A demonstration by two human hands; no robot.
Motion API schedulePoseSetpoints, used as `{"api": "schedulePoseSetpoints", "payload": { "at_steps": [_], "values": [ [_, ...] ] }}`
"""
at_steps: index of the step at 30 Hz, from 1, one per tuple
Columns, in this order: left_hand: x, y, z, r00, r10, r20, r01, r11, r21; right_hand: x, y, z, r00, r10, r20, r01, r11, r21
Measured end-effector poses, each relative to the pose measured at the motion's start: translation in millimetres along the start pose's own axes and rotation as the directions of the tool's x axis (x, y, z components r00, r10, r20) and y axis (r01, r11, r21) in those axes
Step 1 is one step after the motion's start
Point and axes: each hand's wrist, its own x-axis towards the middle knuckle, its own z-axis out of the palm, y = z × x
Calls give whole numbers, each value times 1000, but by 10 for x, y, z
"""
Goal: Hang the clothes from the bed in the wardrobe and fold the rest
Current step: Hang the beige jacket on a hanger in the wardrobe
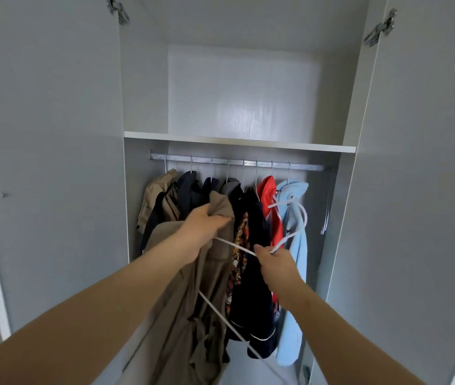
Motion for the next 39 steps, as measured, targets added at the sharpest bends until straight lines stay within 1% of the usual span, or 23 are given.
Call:
{"api": "schedulePoseSetpoints", "payload": {
  "at_steps": [3, 4, 5, 6, 7, 8, 9, 10, 12, 13, 15, 17, 19, 20, 22, 23, 26, 28, 31, 33, 36, 38, 39],
  "values": [
    [-92, -1, -52, 988, 25, 153, -20, 999, -38, 20, -15, 118, 998, 58, -41, -53, 994, 97],
    [-120, -10, -103, 976, 70, 209, -79, 996, 34, 32, -18, 109, 997, 52, -49, -46, 992, 116],
    [-124, -28, -173, 955, 144, 261, -212, 943, 257, 47, -27, 98, 998, 33, -56, -25, 991, 130],
    [-104, -60, -249, 923, 224, 314, -373, 723, 581, 58, -46, 86, 998, 6, -62, 3, 990, 143],
    [-74, -92, -297, 874, 285, 393, -482, 416, 771, 69, -72, 74, 997, -26, -67, 36, 987, 158],
    [-46, -121, -315, 821, 314, 477, -540, 154, 828, 80, -100, 64, 996, -59, -69, 70, 982, 174],
    [-16, -144, -309, 786, 316, 531, -559, -3, 829, 91, -128, 56, 993, -89, -73, 101, 977, 185],
    [-6, -144, -283, 771, 327, 547, -568, -37, 822, 98, -156, 36, 990, -118, -81, 130, 976, 177],
    [16, -126, -217, 723, 404, 560, -609, -7, 793, 92, -185, -24, 978, -180, -107, 190, 978, 90],
    [23, -116, -185, 708, 447, 547, -629, 46, 776, 88, -197, -55, 966, -226, -124, 233, 971, 46],
    [39, -100, -139, 717, 499, 487, -633, 171, 755, 52, -234, -102, 918, -349, -190, 351, 936, -24],
    [71, -88, -112, 744, 522, 416, -606, 266, 750, 27, -266, -137, 802, -480, -354, 449, 877, -173],
    [111, -74, -80, 790, 511, 339, -560, 377, 738, -15, -246, -161, 656, -567, -498, 458, 824, -334],
    [134, -59, -65, 813, 506, 289, -533, 445, 720, -46, -206, -171, 649, -575, -498, 471, 818, -330],
    [179, -16, -60, 842, 504, 192, -487, 559, 671, -113, -60, -163, 762, -533, -368, 476, 846, -240],
    [196, 7, -61, 849, 505, 155, -475, 603, 640, -133, 33, -148, 821, -500, -275, 444, 862, -244],
    [228, 117, -74, 848, 525, 75, -481, 702, 526, -112, 306, -97, 952, -301, -48, 256, 874, -413],
    [214, 216, -73, 839, 543, 39, -505, 750, 427, -86, 434, -74, 986, -157, 58, 165, 850, -500],
    [172, 346, -102, 832, 555, 9, -531, 792, 303, -45, 616, -33, 978, 37, 204, 95, 796, -598],
    [142, 389, -170, 816, 579, -7, -547, 775, 317, -23, 737, -1, 968, 109, 226, 76, 731, -679],
    [106, 397, -347, 791, 612, -16, -570, 745, 347, 12, 827, -61, 972, 200, 121, -58, 707, -704],
    [89, 372, -486, 781, 624, -5, -585, 734, 345, 74, 836, -158, 974, 227, -2, -176, 745, -644],
    [80, 351, -560, 772, 635, 11, -596, 719, 358, 119, 818, -216, 971, 231, -68, -228, 793, -565]
  ]
}}
